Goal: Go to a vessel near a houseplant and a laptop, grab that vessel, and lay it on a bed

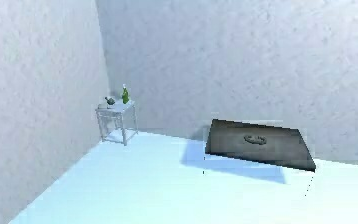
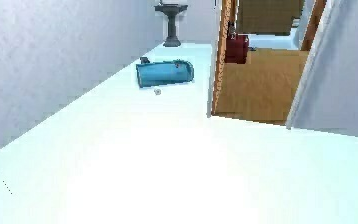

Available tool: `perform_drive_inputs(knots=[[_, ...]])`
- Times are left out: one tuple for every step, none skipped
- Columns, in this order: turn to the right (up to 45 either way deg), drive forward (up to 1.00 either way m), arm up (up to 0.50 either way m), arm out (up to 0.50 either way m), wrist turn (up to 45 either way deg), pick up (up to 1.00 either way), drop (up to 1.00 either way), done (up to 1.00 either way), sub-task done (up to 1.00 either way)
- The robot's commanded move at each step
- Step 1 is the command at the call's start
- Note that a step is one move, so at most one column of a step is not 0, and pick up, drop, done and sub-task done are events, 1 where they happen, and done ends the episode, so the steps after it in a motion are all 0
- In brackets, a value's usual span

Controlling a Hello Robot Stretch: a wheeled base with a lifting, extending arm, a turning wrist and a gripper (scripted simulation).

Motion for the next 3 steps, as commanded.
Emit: perform_drive_inputs(knots=[[45.0, 0.0, 0.0, 0.0, 0.0, 0.0, 0.0, 0.0, 0.0], [45.0, 0.0, 0.0, 0.0, 0.0, 0.0, 0.0, 0.0, 0.0], [21.0, 0.0, 0.0, 0.0, 0.0, 0.0, 0.0, 0.0, 0.0]])
